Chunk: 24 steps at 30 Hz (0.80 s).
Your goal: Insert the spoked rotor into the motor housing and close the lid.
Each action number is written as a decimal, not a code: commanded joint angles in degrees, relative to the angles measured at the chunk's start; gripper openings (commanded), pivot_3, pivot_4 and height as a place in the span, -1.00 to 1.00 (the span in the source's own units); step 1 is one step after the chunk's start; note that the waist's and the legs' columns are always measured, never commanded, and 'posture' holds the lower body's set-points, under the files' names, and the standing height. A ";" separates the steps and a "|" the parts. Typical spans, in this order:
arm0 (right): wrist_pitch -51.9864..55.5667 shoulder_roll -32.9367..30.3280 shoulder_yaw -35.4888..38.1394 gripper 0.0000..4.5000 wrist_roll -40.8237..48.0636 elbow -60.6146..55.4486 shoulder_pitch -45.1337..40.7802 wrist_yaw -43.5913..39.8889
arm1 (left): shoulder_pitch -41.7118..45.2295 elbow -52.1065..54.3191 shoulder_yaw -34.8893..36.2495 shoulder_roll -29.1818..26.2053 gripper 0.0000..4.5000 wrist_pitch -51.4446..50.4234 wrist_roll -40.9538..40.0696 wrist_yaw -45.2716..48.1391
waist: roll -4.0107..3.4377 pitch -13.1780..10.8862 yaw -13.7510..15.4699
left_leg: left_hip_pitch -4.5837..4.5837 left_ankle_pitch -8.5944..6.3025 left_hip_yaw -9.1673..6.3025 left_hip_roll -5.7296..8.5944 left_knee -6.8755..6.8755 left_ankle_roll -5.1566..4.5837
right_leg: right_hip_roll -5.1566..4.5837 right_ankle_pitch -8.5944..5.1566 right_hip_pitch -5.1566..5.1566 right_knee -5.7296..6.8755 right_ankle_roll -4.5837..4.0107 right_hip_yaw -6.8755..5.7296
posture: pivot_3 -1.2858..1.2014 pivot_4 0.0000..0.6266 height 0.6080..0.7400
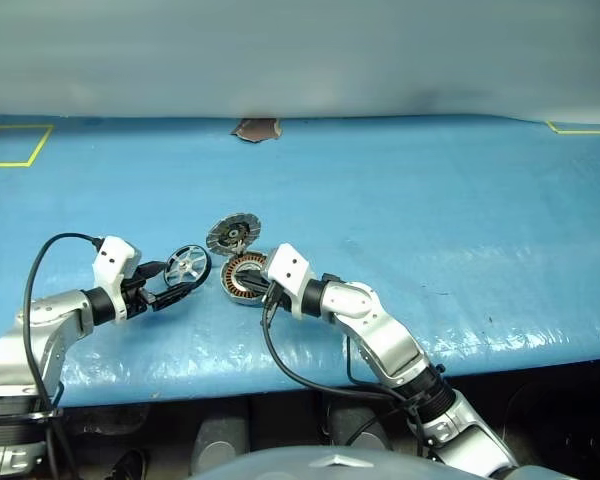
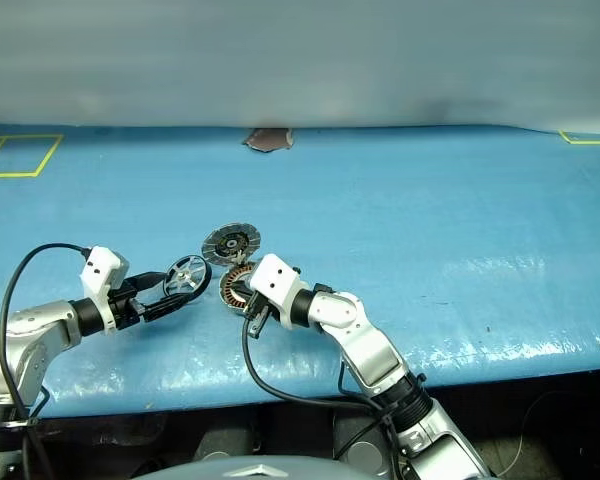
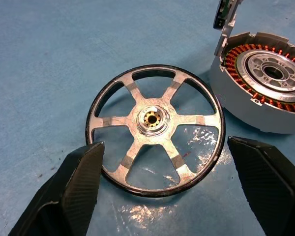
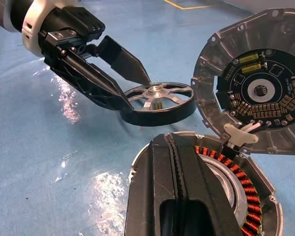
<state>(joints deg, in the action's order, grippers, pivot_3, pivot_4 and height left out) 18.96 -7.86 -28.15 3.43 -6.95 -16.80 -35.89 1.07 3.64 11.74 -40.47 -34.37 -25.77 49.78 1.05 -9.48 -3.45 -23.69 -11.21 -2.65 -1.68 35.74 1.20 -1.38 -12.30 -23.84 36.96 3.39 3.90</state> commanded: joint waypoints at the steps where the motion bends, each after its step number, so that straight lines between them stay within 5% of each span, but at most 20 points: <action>1: -0.99 0.35 0.52 -1.00 0.21 -0.93 -0.52 -0.09 | 0.64 1.47 2.08 0.47 0.85 -1.57 -2.11 -1.06 | 0.00 0.00 0.00 | 0.00 0.00 0.00 0.00 0.00 0.00 | 0.00 0.00 0.00 0.00 0.00 0.00 | 0.03 -0.52 1.00; 24: -0.90 0.36 0.63 -1.00 0.02 -0.77 -0.53 0.25 | 1.62 -0.78 1.93 0.24 0.85 -4.15 -2.73 -4.19 | 0.03 0.01 -0.02 | 0.01 0.00 -0.01 0.01 0.02 0.00 | 0.00 0.00 0.02 0.01 0.01 0.00 | 0.03 -0.52 1.00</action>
<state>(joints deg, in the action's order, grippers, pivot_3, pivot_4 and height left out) 18.96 -8.22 -28.20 3.26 -6.90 -16.80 -35.87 2.67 2.62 13.71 -39.01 -38.58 -29.14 45.14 1.07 -9.47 -3.47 -23.68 -11.21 -2.66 -1.67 35.77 1.20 -1.37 -12.29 -23.82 36.97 3.40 3.89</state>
